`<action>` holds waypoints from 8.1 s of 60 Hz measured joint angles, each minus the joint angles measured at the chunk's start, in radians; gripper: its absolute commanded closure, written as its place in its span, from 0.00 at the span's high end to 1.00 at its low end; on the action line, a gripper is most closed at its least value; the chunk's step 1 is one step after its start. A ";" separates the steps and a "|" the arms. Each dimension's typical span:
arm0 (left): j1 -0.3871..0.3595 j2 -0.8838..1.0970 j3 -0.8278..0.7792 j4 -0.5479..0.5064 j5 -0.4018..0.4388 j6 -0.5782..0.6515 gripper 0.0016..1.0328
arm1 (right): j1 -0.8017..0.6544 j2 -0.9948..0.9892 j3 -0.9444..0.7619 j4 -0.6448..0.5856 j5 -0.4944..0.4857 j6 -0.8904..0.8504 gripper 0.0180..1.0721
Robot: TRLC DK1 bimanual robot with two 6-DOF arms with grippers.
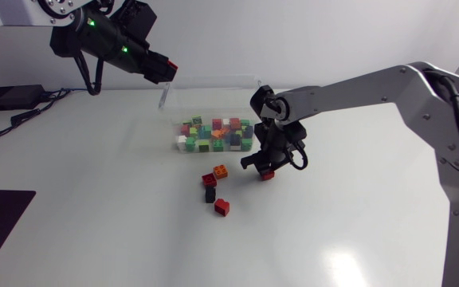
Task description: Place the duplo bricks in the container
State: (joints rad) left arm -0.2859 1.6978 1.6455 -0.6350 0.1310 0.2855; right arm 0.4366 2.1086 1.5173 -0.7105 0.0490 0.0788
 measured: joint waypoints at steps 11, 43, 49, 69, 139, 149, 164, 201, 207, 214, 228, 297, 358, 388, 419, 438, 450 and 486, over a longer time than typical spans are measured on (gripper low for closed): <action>0.003 0.091 0.043 0.064 0.000 -0.055 0.36 | -0.001 -0.152 0.001 -0.056 0.000 -0.001 0.30; 0.009 0.217 0.071 0.201 0.000 -0.129 0.94 | 0.000 -0.287 0.187 -0.090 -0.021 -0.027 0.30; 0.010 0.100 -0.073 0.281 0.000 -0.128 0.94 | 0.001 -0.288 0.234 -0.074 -0.026 -0.027 0.30; -0.021 -0.327 -0.487 0.432 0.019 -0.071 0.94 | 0.018 -0.239 0.350 0.052 -0.039 -0.035 0.30; -0.177 -0.307 -0.891 0.431 0.097 0.196 0.93 | 0.045 -0.129 0.352 0.373 -0.002 -0.091 0.91; -0.202 -0.187 -0.839 0.421 0.097 0.241 0.93 | 0.010 -0.426 0.119 0.376 -0.051 -0.109 0.91; -0.218 -0.122 -0.793 0.432 0.110 0.480 0.93 | -0.005 -0.728 -0.272 0.340 -0.194 -0.195 0.91; -0.193 0.170 -0.540 0.282 0.206 0.786 0.65 | -0.026 -0.837 -0.604 0.369 -0.262 -0.284 0.91; -0.193 0.185 -0.519 0.270 0.209 0.786 0.54 | -0.026 -0.837 -0.605 0.378 -0.262 -0.290 0.91; -0.193 0.194 -0.510 0.258 0.211 0.786 0.54 | -0.026 -0.837 -0.605 0.379 -0.262 -0.290 0.91; -0.192 0.236 -0.506 0.243 0.217 0.786 0.54 | -0.012 -0.832 -0.605 0.387 -0.262 -0.290 0.91; 0.011 0.006 -0.475 0.026 0.346 0.754 0.20 | 0.206 -0.350 -0.455 0.339 -0.253 -0.422 0.91; 0.189 -0.192 -0.411 0.376 0.389 0.190 0.20 | 0.278 -0.019 -0.094 0.059 -0.176 -0.484 0.26; 0.117 0.042 -0.194 0.534 0.271 -0.025 0.22 | 0.223 -0.282 -0.145 0.006 -0.211 -0.480 0.22; 0.033 0.236 -0.091 0.623 0.072 -0.103 0.95 | 0.082 -0.453 -0.113 0.010 -0.289 -0.420 0.23; 0.031 0.032 -0.317 0.660 0.065 -0.063 0.95 | 0.034 -0.452 0.010 0.129 -0.294 -0.327 0.23; 0.002 -0.204 -0.497 0.599 0.086 0.080 0.95 | 0.010 -0.400 0.072 0.226 -0.307 -0.279 0.23; -0.090 -0.304 -0.748 0.416 0.178 0.377 0.95 | -0.001 -0.190 0.173 0.447 -0.269 -0.200 0.23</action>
State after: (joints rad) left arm -0.3763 1.3933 0.8978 -0.2188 0.3092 0.6628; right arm 0.4355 1.9190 1.6905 -0.2630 -0.2199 -0.1211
